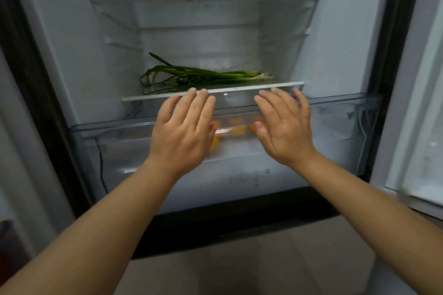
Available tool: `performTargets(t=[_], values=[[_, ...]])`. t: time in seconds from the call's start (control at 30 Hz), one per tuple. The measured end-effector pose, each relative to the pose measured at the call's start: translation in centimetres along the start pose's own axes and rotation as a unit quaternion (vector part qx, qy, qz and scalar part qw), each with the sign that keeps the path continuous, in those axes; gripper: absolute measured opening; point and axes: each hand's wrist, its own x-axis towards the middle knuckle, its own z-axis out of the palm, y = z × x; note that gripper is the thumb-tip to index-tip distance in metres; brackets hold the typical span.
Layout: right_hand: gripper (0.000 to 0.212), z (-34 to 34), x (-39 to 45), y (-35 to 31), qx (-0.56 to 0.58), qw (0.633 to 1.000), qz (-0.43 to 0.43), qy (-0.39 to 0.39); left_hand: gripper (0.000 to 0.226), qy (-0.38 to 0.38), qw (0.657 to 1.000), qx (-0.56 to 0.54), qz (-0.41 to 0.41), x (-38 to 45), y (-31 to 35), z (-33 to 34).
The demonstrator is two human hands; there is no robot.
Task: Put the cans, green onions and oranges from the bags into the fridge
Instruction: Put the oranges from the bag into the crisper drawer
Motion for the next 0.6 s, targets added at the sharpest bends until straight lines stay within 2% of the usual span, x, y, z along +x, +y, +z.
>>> performTargets(t=[0.1,0.2,0.27,0.37,0.47,0.53,0.6], values=[[0.043,1.8,0.6,0.4,-0.008,1.000,-0.007,0.012,0.045,-0.019,0.999,0.015,-0.027,0.2,-0.3,2.0],[0.043,4.3,0.7,0.6,-0.019,0.999,0.003,0.027,0.032,0.013,0.995,0.006,-0.098,-0.6,0.1,4.6],[0.043,6.2,0.9,0.7,-0.023,0.999,0.002,0.031,0.034,0.022,0.990,-0.012,-0.142,-0.7,-0.1,6.1],[0.044,9.0,1.5,1.9,-0.025,0.999,0.013,0.021,0.037,0.001,0.991,-0.018,-0.136,-0.1,-0.6,8.5],[0.040,12.3,1.6,2.5,-0.034,0.999,0.023,0.016,0.041,-0.071,0.982,-0.017,-0.175,0.3,-0.9,10.7],[0.031,14.6,1.2,2.5,-0.032,0.999,0.037,0.003,0.047,-0.157,0.969,-0.023,-0.187,0.4,-0.8,12.0],[0.032,16.6,0.5,2.4,-0.029,0.998,0.052,-0.013,0.053,-0.218,0.957,-0.021,-0.192,0.6,-0.6,13.1]])
